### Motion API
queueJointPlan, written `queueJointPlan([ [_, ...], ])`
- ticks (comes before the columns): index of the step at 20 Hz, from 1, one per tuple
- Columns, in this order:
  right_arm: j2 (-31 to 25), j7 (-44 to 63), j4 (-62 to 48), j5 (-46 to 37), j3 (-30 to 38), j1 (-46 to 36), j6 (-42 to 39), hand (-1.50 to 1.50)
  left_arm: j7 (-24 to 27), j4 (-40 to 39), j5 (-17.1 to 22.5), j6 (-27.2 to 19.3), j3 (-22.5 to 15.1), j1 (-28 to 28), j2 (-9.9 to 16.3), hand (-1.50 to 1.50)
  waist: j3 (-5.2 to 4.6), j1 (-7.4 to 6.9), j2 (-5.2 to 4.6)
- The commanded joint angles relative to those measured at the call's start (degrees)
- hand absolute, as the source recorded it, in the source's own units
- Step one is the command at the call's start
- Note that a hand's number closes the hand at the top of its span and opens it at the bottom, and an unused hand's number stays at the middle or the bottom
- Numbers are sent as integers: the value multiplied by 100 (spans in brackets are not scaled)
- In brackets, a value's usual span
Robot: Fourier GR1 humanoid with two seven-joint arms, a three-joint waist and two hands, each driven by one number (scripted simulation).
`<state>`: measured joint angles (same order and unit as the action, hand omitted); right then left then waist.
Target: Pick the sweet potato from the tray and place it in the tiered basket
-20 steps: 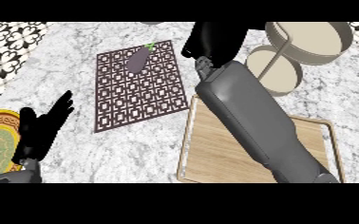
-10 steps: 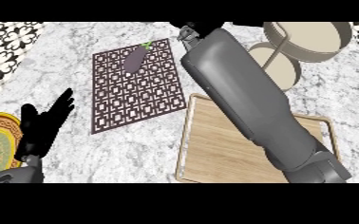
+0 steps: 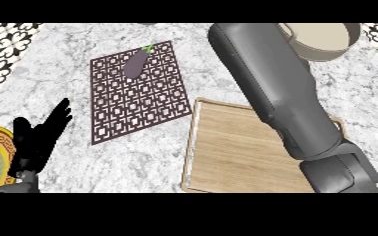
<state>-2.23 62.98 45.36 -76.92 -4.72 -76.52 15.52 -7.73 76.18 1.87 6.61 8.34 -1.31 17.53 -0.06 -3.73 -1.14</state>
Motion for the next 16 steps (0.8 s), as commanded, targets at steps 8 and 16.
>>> queueJointPlan([
  [8,-388,-894,-1324,505,1268,-295,2131,150,152,-254,-158,-154,7,-112,-100,0,-1,85,-14],
  [16,-1310,-1276,-2710,-530,507,-757,155,150,-80,34,-92,-36,-24,-32,-37,0,-17,46,-13],
])
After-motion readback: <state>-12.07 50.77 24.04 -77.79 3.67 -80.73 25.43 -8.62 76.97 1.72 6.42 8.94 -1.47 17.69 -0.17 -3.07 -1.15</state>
